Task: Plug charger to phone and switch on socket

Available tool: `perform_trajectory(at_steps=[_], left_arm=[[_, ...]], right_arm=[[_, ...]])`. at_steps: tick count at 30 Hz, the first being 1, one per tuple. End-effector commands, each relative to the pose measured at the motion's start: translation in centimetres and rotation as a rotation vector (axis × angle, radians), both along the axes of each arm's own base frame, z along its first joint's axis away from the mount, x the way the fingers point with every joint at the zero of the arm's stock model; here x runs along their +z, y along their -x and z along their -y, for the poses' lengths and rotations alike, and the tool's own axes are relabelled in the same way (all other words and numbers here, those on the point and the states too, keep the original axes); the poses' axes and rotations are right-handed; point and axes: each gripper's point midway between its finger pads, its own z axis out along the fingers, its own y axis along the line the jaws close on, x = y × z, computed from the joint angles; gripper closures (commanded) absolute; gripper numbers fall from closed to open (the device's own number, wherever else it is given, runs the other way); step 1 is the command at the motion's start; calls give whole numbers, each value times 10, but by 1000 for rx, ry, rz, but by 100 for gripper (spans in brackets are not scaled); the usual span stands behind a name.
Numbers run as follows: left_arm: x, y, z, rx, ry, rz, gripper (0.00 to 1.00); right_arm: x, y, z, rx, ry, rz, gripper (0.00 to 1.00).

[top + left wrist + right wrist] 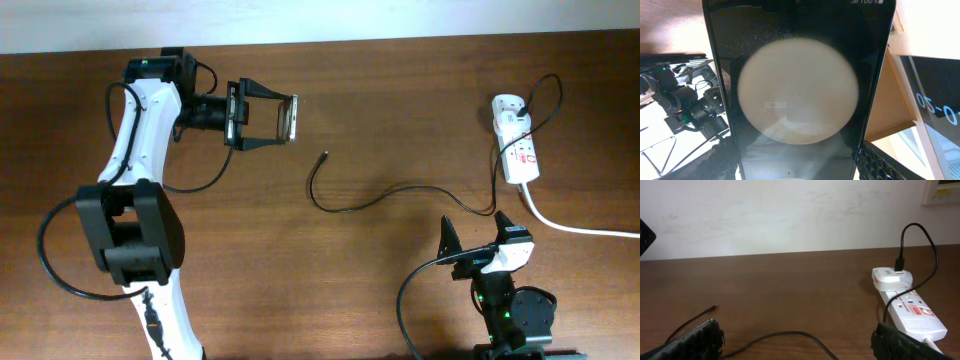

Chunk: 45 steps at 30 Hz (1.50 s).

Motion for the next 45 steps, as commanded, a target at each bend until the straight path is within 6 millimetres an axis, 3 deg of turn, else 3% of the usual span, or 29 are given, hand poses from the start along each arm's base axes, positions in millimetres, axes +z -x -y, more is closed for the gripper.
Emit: perform_trajectory(at_steps=[1, 18, 45], left_arm=[[14, -2, -1, 9, 28, 15, 100], [-20, -1, -12, -1, -181, 18, 100], [-84, -3, -58, -26, -650, 52, 100]], right_arm=[[-2, 0, 0, 1, -6, -2, 1], [-2, 0, 0, 1, -6, -2, 1], [-2, 0, 0, 1, -6, -2, 1]])
